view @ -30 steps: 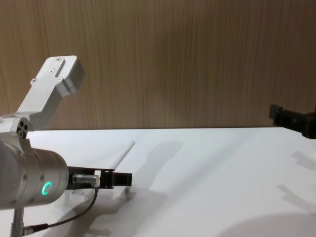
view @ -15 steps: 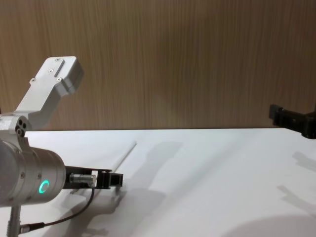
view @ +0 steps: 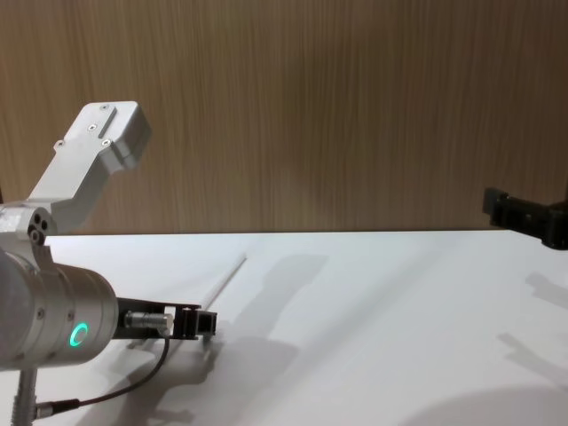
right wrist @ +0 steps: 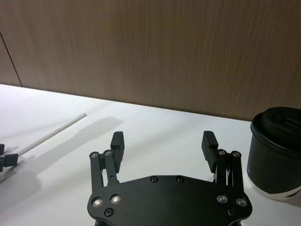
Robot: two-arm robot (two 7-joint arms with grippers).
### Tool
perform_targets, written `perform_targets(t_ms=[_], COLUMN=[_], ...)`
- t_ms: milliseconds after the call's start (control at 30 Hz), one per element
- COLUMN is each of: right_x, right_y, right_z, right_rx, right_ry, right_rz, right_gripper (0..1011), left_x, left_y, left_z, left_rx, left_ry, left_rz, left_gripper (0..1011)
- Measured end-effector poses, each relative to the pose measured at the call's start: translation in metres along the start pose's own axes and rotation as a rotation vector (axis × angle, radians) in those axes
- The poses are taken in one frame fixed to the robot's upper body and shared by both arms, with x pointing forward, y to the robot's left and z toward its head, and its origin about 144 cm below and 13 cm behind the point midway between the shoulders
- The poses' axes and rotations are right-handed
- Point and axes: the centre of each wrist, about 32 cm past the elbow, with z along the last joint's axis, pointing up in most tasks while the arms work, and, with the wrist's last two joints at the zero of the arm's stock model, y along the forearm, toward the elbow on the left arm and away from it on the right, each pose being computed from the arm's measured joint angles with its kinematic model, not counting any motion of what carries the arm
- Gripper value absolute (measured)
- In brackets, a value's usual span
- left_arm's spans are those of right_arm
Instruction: Pick up the straw with one hand, pass it to the other hand, and insert it into the cup.
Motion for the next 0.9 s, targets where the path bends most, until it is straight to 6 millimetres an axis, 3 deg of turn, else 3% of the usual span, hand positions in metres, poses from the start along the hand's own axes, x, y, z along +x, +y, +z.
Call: perform_targets(t_ms=[900], right_x=[0.0000], right_y=[0.0000], right_z=[0.0000], right_rx=[0.000], right_ry=[0.000], right_rz=[0.000], right_gripper=[1001], left_x=[-0.0004], left_y=[-0.0003], left_z=[0.0000], left_rx=[0.003], left_ry=[0.000], left_rz=[-0.003], left_gripper=[438])
